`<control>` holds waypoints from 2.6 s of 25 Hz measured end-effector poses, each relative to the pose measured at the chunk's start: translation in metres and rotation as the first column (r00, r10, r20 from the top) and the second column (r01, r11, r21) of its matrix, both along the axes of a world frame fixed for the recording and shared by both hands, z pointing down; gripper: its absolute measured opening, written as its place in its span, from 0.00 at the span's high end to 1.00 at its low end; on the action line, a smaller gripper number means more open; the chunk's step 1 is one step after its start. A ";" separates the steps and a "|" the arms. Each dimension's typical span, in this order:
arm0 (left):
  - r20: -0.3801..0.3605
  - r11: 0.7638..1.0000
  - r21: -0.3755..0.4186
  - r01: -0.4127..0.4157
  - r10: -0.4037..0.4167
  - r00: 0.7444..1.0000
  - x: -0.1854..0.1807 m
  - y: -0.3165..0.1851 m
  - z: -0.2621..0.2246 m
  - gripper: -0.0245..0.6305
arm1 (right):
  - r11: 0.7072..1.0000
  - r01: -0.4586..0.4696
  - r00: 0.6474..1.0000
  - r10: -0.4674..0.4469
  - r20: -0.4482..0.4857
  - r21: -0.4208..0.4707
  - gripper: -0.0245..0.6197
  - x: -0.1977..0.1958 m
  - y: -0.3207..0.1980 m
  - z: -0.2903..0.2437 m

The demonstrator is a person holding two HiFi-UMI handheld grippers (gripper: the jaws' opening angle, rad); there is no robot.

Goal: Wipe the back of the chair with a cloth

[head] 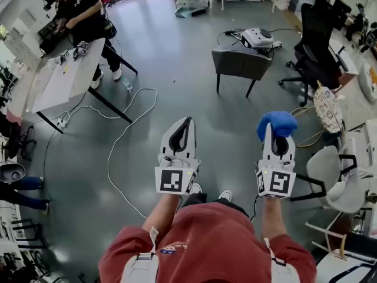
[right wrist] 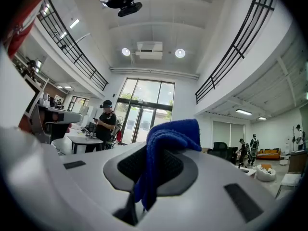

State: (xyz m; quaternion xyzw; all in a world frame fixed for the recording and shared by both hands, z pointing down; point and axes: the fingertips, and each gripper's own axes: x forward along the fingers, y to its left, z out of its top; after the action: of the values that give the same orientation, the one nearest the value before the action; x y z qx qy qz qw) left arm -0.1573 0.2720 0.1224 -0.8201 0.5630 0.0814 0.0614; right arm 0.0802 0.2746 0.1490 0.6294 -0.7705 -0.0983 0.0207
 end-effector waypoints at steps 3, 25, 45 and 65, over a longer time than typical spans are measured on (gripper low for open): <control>-0.005 1.000 -0.001 0.002 -0.002 1.000 -0.016 -0.003 0.002 0.94 | 1.000 0.006 1.000 -0.007 0.021 0.005 0.87 -0.017 -0.004 0.002; -0.034 0.999 -0.016 -0.029 0.029 0.999 -0.093 -0.048 0.021 0.94 | 0.999 -0.041 0.999 0.041 0.023 -0.009 0.87 -0.088 -0.040 0.017; 0.004 0.998 -0.032 -0.048 0.048 0.999 0.047 -0.220 0.022 0.94 | 0.999 -0.033 0.998 0.034 0.049 -0.029 0.87 0.046 -0.205 0.035; 0.025 0.998 -0.039 -0.059 0.060 0.998 0.141 -0.360 0.034 0.94 | 0.997 -0.043 0.997 0.048 0.066 -0.071 0.87 0.136 -0.340 0.062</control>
State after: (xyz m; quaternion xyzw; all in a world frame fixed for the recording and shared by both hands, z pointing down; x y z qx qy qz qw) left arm -0.0168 -0.0875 0.1565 -0.8385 0.5391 0.0617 0.0506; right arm 0.2166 -0.0651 0.2106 0.6486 -0.7593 -0.0496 0.0188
